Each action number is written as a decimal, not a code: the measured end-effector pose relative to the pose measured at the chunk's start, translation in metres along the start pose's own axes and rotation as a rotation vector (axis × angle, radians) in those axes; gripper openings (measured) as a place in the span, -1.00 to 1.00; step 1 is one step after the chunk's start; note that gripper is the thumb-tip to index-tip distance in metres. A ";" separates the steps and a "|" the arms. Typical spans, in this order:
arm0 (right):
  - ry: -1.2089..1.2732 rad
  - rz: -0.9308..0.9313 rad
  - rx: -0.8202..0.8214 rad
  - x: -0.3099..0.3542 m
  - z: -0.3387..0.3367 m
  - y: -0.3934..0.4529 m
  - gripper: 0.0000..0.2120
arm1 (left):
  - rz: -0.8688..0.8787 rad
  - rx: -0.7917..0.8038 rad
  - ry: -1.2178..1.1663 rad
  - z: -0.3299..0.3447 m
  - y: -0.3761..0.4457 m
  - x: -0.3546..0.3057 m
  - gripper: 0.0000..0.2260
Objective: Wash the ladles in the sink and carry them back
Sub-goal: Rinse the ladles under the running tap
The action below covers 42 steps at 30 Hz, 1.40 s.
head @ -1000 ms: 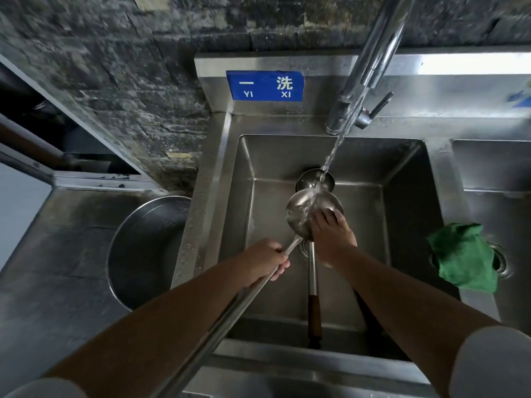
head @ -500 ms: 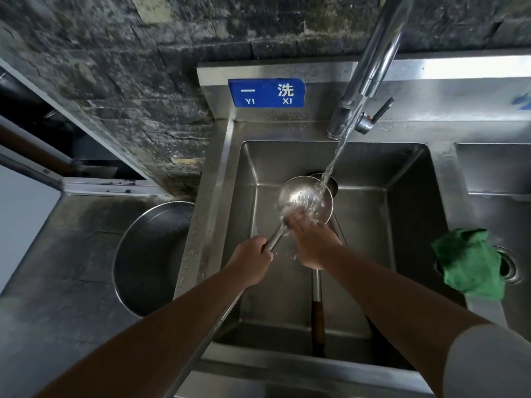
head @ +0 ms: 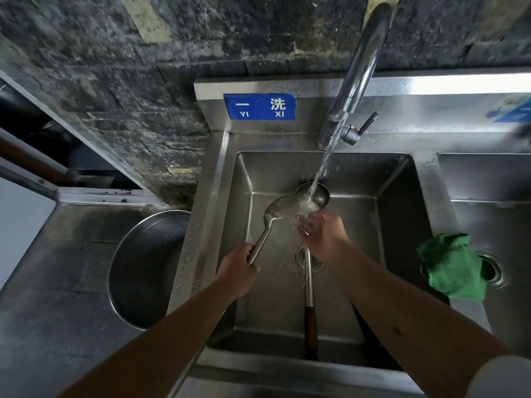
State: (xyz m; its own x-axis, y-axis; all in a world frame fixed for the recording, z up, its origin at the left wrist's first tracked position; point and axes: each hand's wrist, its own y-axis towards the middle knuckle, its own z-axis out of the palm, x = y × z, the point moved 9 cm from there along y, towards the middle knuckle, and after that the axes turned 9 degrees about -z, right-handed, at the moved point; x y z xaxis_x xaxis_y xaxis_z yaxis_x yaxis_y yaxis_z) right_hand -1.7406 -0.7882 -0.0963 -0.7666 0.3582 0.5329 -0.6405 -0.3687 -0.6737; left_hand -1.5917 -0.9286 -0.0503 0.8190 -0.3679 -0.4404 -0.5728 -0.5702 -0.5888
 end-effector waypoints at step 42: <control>-0.667 -0.052 -0.116 0.010 -0.022 -0.008 -0.71 | 0.558 -0.357 0.972 -0.001 -0.046 -0.075 -0.77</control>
State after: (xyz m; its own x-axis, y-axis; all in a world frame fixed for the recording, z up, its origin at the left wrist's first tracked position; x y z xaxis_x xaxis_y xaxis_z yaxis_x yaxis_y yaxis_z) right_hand -1.7421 -0.7628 -0.0969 -0.6222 -0.2464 0.7431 -0.6971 -0.2577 -0.6691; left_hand -1.6267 -0.8751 0.0105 0.2279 -0.9495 0.2158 -0.9448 -0.2692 -0.1868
